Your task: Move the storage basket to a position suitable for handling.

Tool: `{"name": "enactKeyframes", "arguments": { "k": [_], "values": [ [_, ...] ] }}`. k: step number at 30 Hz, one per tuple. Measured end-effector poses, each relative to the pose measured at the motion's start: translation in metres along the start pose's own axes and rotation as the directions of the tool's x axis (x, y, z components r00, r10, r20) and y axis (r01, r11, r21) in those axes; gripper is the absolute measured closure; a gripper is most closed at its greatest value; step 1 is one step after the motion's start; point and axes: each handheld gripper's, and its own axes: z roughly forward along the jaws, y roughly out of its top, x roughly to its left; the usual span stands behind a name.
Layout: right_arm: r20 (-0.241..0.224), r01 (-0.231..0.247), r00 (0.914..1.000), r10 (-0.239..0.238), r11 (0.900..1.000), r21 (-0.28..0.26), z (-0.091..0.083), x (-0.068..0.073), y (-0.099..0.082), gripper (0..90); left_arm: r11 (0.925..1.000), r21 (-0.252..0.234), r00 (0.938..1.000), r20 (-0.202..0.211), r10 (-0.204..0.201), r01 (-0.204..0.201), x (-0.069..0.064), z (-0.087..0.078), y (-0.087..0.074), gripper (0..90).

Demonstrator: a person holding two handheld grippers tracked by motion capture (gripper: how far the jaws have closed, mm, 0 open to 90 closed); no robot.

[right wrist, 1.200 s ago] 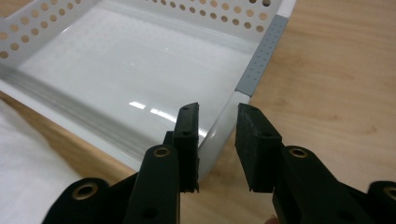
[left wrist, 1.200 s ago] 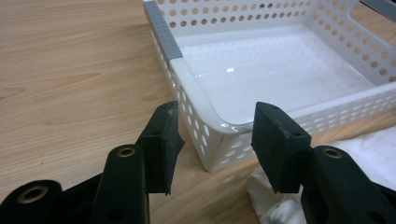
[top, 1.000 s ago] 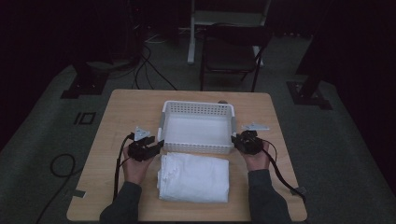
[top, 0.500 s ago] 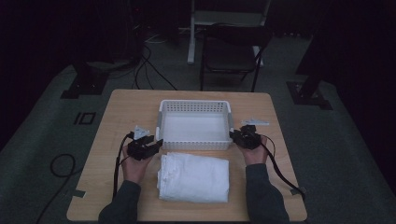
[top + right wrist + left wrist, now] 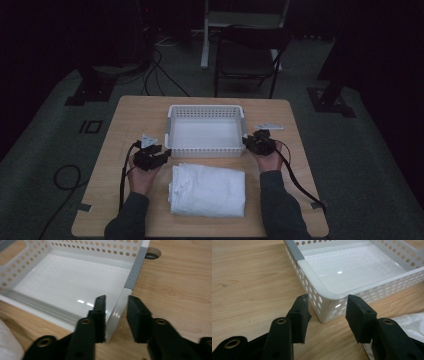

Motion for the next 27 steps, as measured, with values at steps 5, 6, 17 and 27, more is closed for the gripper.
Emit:
{"name": "enactKeyframes", "arguments": {
  "k": [5,6,17,27],
  "values": [
    [-0.003,0.045,0.9990,-0.045,0.9988,-0.018,-0.020,0.005,-0.008,57.3,1.0000,-0.001,0.9999,0.014,-0.003,0.003,-0.001,-0.009,-0.001,49.5],
    [-0.005,0.048,0.9988,-0.048,0.9987,-0.018,-0.024,0.005,-0.010,55.6,1.0000,-0.004,0.9998,0.018,-0.002,0.002,-0.002,-0.013,-0.002,49.1],
    [-0.075,0.066,0.9951,-0.065,0.9977,0.011,-0.053,0.020,-0.055,43.9,0.9995,-0.011,0.9967,0.077,-0.027,0.028,-0.025,-0.040,-0.016,43.0],
    [-0.140,0.098,0.9859,-0.091,0.9941,0.046,-0.062,0.044,-0.081,33.1,0.9996,0.025,0.9905,0.137,0.011,-0.015,-0.053,-0.048,-0.035,34.9]
  ]
}}
